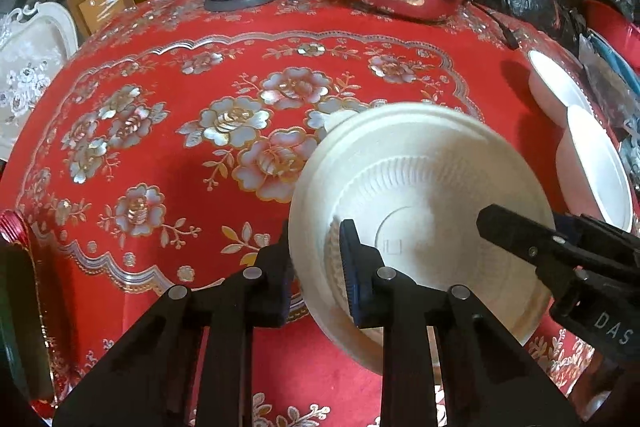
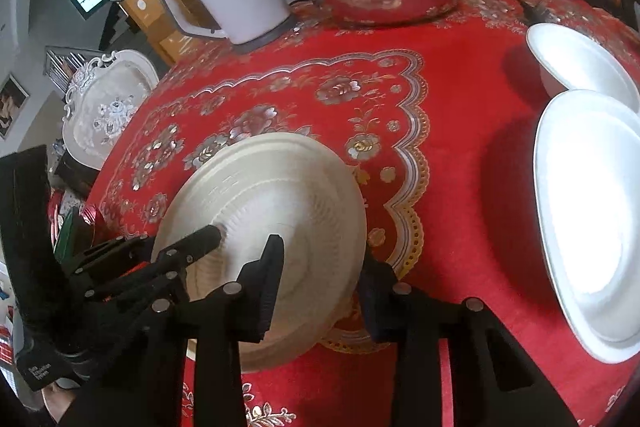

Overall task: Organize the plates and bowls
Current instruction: 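Carry the cream bowl with both tools over the green bowl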

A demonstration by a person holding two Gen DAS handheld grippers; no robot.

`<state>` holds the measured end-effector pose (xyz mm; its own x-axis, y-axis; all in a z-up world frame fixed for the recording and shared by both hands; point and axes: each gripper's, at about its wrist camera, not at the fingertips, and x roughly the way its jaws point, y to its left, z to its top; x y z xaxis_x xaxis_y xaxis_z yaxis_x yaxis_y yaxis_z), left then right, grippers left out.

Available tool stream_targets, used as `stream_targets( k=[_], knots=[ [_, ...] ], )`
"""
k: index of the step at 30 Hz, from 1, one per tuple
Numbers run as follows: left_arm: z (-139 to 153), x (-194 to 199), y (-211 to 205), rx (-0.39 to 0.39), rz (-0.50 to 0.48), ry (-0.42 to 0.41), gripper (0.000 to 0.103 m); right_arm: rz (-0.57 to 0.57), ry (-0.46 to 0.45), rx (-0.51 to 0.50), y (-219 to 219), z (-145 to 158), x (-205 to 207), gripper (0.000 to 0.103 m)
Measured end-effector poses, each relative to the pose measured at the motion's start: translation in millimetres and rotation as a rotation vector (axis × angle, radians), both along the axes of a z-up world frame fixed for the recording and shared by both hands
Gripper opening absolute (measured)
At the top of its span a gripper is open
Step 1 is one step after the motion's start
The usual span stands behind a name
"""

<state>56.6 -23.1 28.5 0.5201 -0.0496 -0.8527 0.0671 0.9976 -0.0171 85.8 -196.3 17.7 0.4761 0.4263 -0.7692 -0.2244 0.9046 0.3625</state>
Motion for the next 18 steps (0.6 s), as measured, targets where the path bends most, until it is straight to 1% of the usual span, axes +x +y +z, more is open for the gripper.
stream_targets(
  k=[11, 18],
  knots=[
    [16, -14, 17, -0.011, 0.034, -0.033, 0.021, 0.026, -0.036, -0.022, 20, 14, -11, 0.037],
    [34, -27, 35, -0.021, 0.062, -0.071, 0.021, 0.054, -0.066, -0.033, 38, 27, -18, 0.038]
  ],
)
